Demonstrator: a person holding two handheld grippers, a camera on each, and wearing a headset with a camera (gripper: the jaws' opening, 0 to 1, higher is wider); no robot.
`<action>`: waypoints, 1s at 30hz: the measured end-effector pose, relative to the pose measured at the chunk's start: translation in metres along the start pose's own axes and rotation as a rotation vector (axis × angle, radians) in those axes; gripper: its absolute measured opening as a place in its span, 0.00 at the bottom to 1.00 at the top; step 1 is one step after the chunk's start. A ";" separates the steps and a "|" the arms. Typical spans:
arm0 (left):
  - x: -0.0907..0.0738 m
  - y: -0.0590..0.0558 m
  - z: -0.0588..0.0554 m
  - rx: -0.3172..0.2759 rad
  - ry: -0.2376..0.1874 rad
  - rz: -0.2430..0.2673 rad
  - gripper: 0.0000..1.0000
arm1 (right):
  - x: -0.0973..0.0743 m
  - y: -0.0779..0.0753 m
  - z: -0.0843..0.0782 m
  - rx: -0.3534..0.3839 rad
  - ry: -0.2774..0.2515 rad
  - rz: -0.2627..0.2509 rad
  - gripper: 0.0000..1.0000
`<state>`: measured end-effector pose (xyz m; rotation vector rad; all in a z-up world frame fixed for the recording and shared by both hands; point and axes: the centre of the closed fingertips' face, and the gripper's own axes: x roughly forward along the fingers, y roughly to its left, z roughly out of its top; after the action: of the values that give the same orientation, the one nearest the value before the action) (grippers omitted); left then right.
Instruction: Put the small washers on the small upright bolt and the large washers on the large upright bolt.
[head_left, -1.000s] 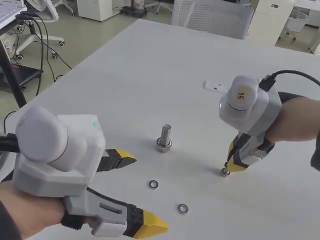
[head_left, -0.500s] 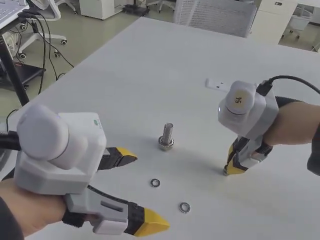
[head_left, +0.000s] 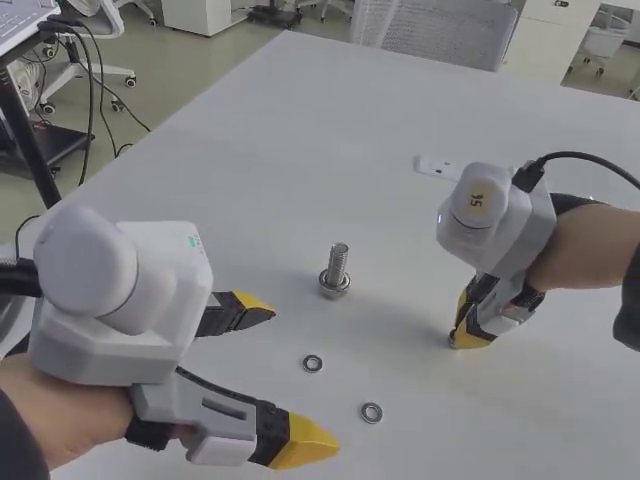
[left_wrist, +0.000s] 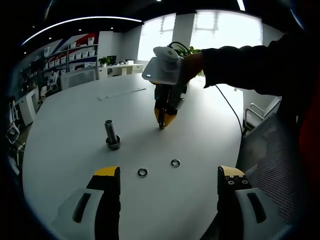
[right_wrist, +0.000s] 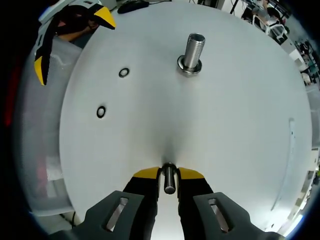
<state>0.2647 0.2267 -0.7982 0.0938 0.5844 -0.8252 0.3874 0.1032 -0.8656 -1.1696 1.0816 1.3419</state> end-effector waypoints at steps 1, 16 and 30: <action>0.000 0.000 0.000 0.000 0.001 0.001 0.79 | 0.000 -0.001 0.001 -0.004 -0.003 -0.004 0.14; 0.000 0.000 0.000 0.001 0.002 -0.001 0.79 | -0.001 -0.001 0.001 0.002 -0.004 -0.005 0.18; 0.001 -0.001 0.000 0.003 0.006 -0.005 0.79 | -0.002 0.001 -0.005 0.019 -0.007 -0.001 0.28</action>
<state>0.2644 0.2257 -0.7988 0.0981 0.5894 -0.8307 0.3864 0.0979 -0.8640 -1.1501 1.0863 1.3318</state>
